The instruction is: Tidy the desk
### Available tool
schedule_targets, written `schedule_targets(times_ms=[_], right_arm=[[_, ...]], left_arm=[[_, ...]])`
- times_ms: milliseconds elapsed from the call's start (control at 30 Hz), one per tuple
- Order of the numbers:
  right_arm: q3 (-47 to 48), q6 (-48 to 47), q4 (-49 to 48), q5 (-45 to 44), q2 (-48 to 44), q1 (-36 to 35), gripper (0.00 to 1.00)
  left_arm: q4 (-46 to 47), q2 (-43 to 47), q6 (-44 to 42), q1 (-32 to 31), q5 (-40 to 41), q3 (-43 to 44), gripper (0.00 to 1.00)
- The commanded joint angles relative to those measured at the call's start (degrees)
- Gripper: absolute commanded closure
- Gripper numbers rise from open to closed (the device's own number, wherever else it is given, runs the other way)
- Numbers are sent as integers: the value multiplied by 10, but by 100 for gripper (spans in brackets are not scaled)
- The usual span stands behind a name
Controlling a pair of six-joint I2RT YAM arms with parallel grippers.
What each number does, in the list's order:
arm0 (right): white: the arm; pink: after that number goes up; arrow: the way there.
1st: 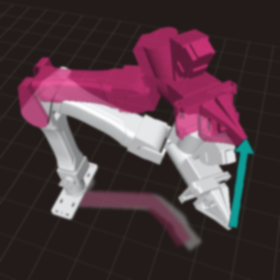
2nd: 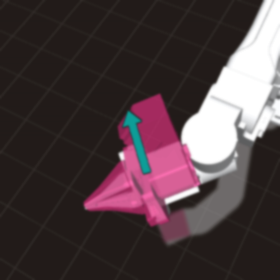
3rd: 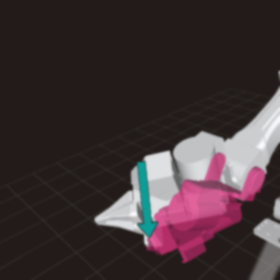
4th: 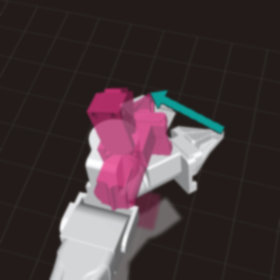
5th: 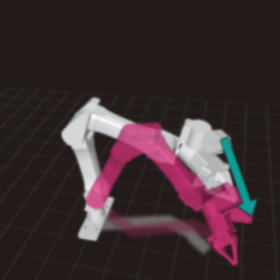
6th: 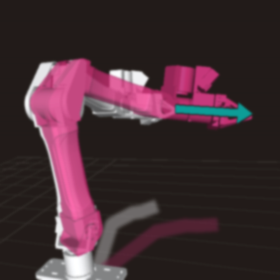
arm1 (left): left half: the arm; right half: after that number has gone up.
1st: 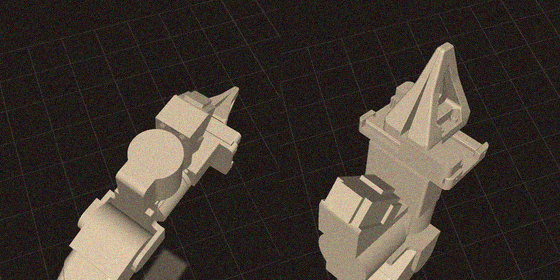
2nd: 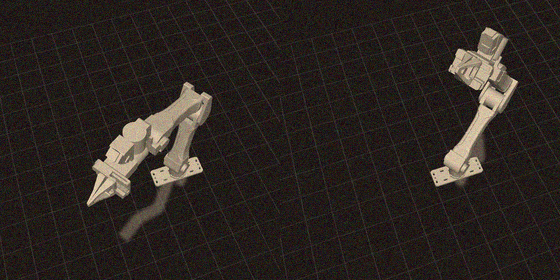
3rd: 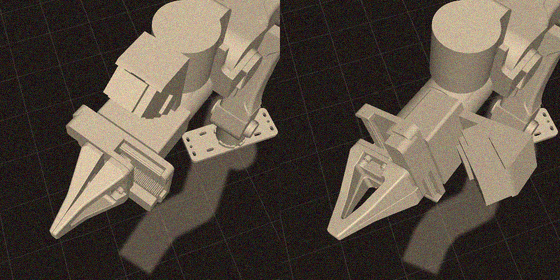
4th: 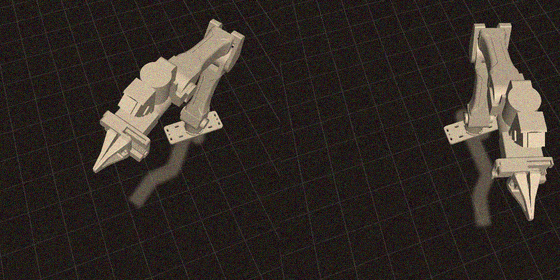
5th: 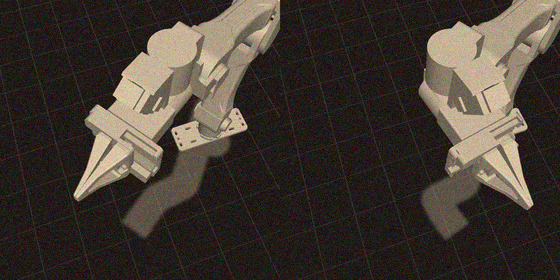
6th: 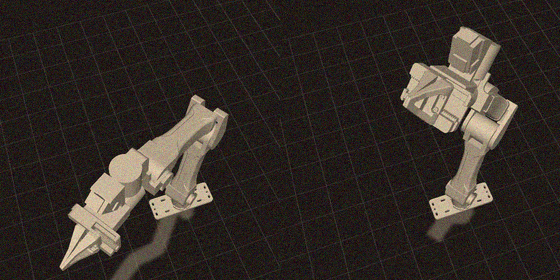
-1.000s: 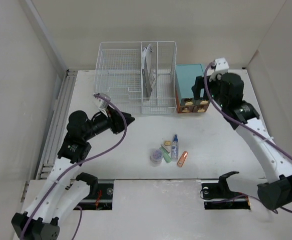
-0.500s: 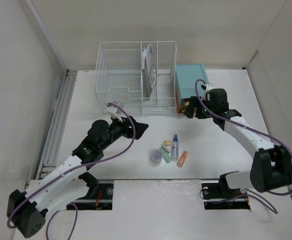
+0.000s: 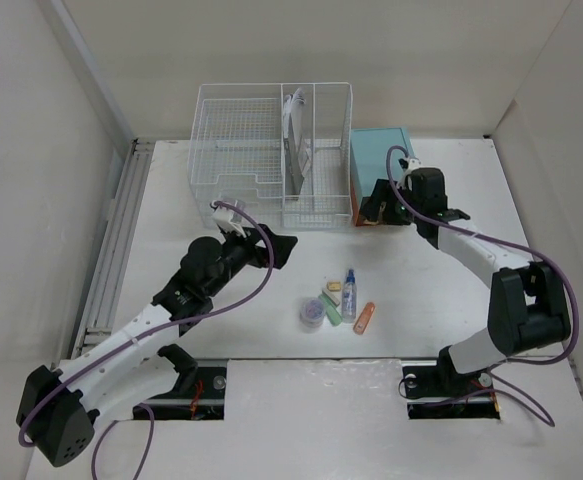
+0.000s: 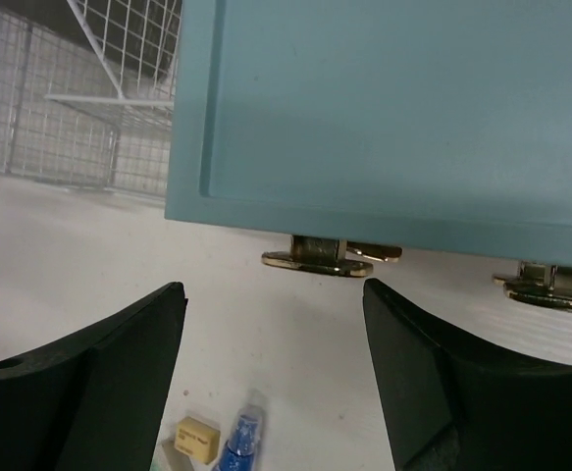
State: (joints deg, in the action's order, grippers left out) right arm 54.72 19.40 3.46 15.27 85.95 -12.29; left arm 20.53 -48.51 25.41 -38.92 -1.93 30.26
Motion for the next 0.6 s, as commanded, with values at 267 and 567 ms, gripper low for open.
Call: schedule_targets(times_ms=[267, 567], right_arm=[[25, 38, -75, -18, 31, 3, 22], [30, 55, -117, -54, 41, -2, 22]], left_arm=[[56, 5, 7, 16, 0, -14, 0], [50, 5, 12, 21, 0, -14, 0]])
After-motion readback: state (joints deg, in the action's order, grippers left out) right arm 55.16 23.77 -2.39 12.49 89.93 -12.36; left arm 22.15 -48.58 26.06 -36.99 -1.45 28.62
